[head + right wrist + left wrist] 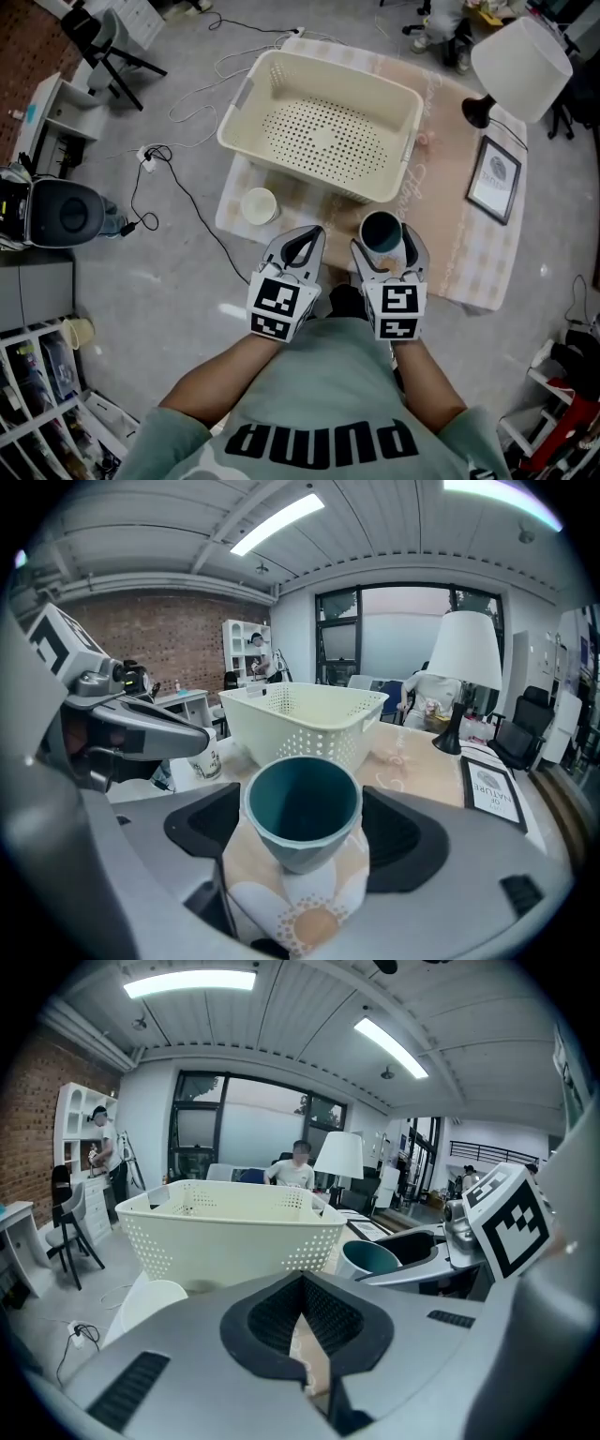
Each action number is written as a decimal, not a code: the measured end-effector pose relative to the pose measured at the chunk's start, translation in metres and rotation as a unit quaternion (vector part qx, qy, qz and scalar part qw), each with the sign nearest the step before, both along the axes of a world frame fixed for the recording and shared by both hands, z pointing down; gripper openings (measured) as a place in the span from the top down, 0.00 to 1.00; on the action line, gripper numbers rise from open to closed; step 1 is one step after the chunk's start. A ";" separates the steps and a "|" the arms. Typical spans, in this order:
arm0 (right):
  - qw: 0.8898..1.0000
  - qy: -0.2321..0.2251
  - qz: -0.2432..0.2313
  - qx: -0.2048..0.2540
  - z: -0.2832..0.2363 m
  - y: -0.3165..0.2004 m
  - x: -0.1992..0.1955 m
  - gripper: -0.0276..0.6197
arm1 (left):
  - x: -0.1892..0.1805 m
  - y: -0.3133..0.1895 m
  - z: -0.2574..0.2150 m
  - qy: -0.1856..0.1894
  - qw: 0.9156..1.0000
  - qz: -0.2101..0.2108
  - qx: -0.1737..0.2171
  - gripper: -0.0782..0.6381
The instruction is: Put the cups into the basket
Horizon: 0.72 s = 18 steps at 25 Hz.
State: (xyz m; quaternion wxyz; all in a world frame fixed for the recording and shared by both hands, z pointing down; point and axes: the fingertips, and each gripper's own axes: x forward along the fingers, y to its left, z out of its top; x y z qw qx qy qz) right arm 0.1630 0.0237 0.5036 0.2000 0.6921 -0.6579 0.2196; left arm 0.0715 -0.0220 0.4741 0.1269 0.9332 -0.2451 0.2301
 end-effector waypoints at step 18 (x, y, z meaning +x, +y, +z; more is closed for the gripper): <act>1.000 -0.003 -0.016 0.005 -0.022 0.004 -0.004 0.37 | 0.000 -0.006 -0.017 0.019 1.000 -0.004 -0.003 0.89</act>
